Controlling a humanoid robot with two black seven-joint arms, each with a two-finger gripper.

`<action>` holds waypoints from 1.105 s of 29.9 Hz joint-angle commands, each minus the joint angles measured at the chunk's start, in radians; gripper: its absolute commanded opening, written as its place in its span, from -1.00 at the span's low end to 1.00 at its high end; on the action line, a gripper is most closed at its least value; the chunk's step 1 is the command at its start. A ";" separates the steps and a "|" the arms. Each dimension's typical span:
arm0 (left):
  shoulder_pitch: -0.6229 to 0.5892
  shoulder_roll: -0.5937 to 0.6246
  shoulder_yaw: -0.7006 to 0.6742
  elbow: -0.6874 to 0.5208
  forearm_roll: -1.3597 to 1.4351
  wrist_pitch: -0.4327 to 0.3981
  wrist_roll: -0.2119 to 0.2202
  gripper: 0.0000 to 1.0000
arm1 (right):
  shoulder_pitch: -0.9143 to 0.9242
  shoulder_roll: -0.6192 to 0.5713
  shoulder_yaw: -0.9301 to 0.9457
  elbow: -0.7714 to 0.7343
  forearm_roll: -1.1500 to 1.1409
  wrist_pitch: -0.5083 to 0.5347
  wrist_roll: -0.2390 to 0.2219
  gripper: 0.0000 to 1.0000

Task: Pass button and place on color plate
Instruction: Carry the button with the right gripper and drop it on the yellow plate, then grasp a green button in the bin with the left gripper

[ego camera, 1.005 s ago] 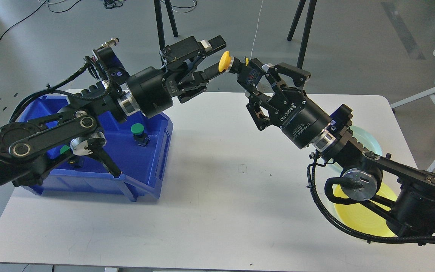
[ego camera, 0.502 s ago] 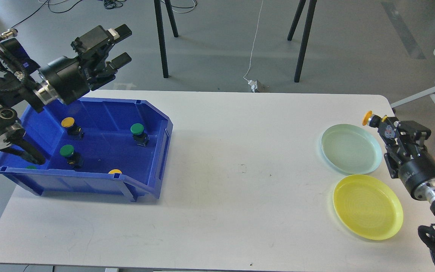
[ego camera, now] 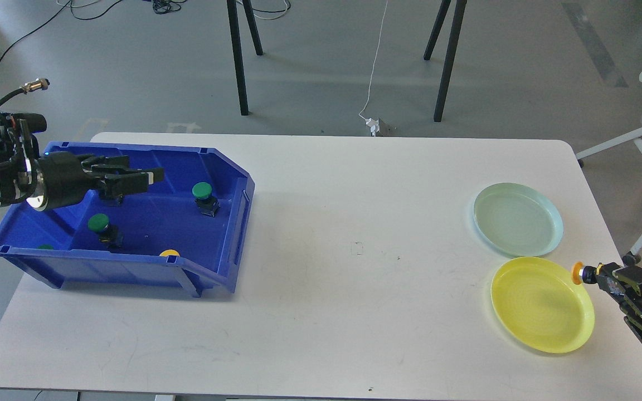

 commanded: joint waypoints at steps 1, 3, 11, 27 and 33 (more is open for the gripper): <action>0.012 -0.014 0.023 0.053 0.020 0.003 0.000 0.93 | 0.001 0.043 -0.015 -0.033 -0.012 0.000 -0.031 -0.50; 0.010 -0.017 0.054 0.088 0.020 0.008 0.000 0.94 | 0.002 0.060 -0.018 -0.055 -0.012 0.000 -0.036 -0.32; 0.027 -0.058 0.083 0.144 0.020 0.010 0.000 0.94 | 0.024 0.065 -0.012 -0.050 -0.009 0.000 -0.038 0.98; 0.035 -0.131 0.085 0.285 0.020 0.010 0.000 0.93 | 0.228 0.105 0.543 0.026 0.122 0.108 -0.042 0.98; 0.035 -0.180 0.085 0.351 0.019 0.010 0.000 0.91 | 0.231 0.198 0.683 -0.001 0.390 0.344 -0.048 0.98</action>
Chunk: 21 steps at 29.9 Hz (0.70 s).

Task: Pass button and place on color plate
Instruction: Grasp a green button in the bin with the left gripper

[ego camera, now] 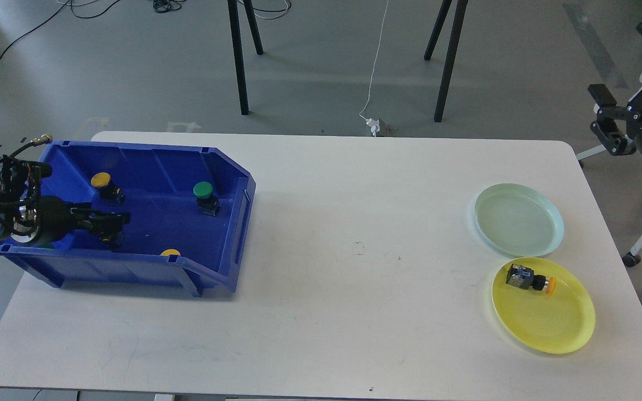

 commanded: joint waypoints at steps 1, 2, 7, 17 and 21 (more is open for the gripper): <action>0.000 -0.024 0.000 0.041 0.000 0.001 0.000 0.91 | 0.001 0.045 0.041 -0.006 0.069 0.074 0.003 0.98; 0.000 -0.027 0.001 0.050 0.000 0.001 0.000 0.90 | -0.001 0.054 0.041 -0.006 0.069 0.077 0.003 0.98; 0.015 -0.030 0.002 0.068 0.000 0.001 0.000 0.84 | -0.014 0.065 0.038 -0.006 0.071 0.080 0.008 0.98; 0.029 -0.037 0.066 0.082 -0.006 0.050 0.000 0.17 | -0.025 0.065 0.038 -0.006 0.069 0.080 0.008 0.98; 0.029 -0.039 0.066 0.085 -0.006 0.064 0.000 -0.15 | -0.033 0.065 0.038 -0.006 0.069 0.080 0.008 0.98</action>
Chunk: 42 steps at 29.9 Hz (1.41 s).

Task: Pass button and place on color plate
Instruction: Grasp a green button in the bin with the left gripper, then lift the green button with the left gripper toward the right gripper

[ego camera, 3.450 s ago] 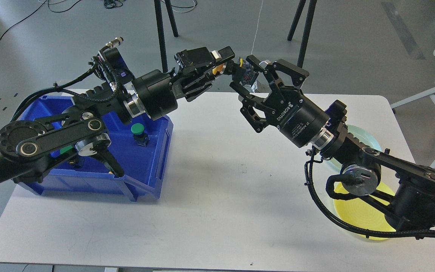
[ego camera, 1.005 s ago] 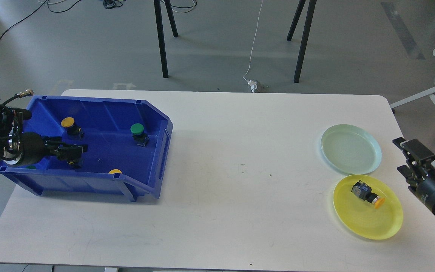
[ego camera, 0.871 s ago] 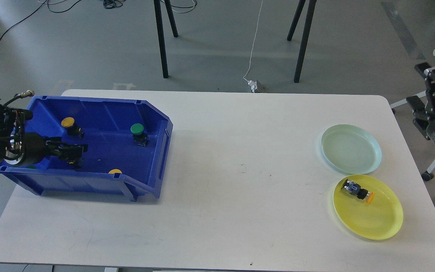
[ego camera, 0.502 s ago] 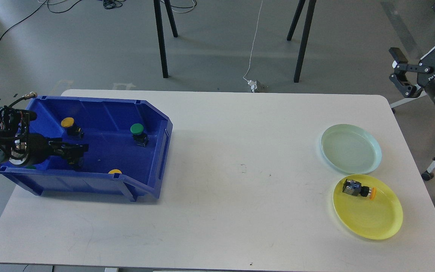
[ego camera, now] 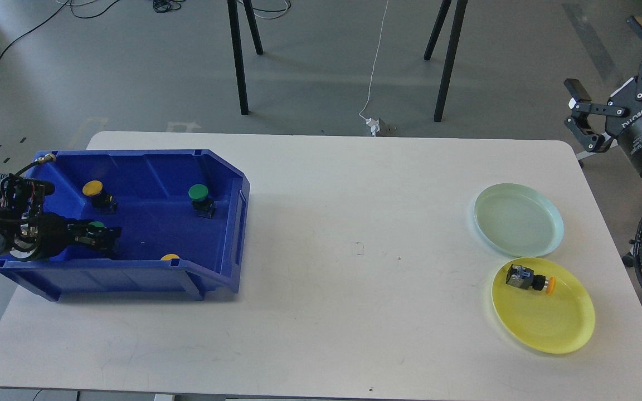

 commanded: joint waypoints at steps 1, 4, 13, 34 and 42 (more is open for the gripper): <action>0.000 -0.001 0.000 0.003 0.000 0.015 0.000 -0.39 | -0.007 0.000 0.000 0.000 0.000 -0.001 0.000 0.98; 0.000 -0.002 0.003 0.020 0.007 0.028 0.000 -0.71 | -0.010 0.000 0.000 0.000 0.001 0.001 0.001 0.98; -0.024 0.005 -0.009 0.011 -0.003 0.048 0.000 -1.00 | -0.023 0.000 0.000 0.000 0.000 -0.001 0.011 0.98; -0.093 0.073 -0.391 -0.802 -0.879 -0.140 0.000 -0.98 | -0.024 0.162 -0.095 0.031 -0.135 0.194 0.031 0.98; -0.050 -0.108 -0.386 -0.699 -0.872 -0.132 0.000 -0.97 | -0.026 0.406 -0.171 0.023 -0.141 0.193 0.037 0.97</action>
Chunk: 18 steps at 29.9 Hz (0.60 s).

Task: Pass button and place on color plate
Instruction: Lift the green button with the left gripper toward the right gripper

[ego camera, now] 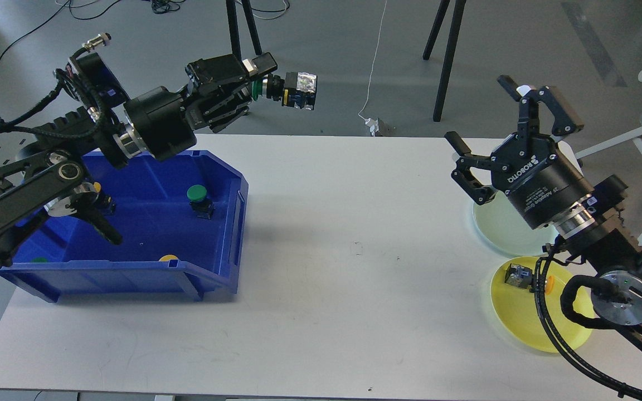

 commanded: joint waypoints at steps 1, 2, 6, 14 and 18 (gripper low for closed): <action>0.013 -0.041 0.002 0.023 0.008 0.005 0.000 -0.97 | 0.006 0.107 -0.023 -0.007 -0.004 -0.015 0.003 0.97; 0.022 -0.046 0.004 0.036 0.008 0.008 0.000 -0.97 | 0.015 0.140 -0.031 -0.010 -0.005 -0.027 0.003 0.97; 0.030 -0.048 0.004 0.043 0.008 0.010 0.000 -0.97 | 0.067 0.226 -0.053 -0.036 -0.007 -0.099 0.003 0.97; 0.030 -0.048 0.005 0.043 0.008 0.012 0.000 -0.96 | 0.248 0.279 -0.237 -0.108 -0.008 -0.226 0.003 0.97; 0.030 -0.048 0.005 0.043 0.009 0.012 0.000 -0.96 | 0.297 0.316 -0.286 -0.139 -0.008 -0.260 0.003 0.96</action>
